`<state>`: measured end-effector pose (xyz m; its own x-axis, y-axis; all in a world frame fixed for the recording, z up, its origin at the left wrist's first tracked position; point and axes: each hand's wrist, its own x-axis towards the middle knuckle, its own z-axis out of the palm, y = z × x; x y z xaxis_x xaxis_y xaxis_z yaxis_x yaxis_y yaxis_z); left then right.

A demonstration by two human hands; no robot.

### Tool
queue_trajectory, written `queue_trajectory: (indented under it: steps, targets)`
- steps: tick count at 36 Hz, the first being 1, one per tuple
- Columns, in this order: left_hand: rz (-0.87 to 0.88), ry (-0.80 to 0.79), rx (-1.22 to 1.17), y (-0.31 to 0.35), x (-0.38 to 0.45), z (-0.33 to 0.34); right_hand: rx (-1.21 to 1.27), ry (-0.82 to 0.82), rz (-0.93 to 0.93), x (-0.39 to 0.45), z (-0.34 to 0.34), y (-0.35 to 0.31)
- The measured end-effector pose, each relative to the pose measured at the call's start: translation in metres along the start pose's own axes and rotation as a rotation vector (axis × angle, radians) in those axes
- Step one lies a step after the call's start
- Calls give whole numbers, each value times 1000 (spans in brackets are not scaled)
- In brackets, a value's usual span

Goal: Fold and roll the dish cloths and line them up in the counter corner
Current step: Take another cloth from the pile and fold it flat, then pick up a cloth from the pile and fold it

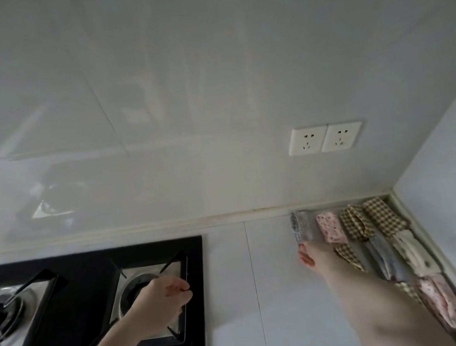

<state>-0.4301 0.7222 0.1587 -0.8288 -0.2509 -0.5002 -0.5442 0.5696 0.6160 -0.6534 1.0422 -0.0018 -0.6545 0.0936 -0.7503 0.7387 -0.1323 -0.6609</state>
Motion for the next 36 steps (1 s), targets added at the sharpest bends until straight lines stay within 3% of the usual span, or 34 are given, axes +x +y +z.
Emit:
queue_trajectory:
  steps: [7,11,17,23,36]
  targets:
    - [11,-20,13,17,-3,3,-199,70,7,-8,-17,20]
    - [21,-24,20,18,-10,1,-517,128,-34,-12,-16,49]
    - [14,-10,30,-17,-37,-7,-665,-77,-82,-76,28,80]
    - [-41,68,-6,-70,-97,-34,-791,-281,-253,-150,101,113]
    - [-183,317,-59,-259,-263,-102,-989,-612,-671,-371,251,221]
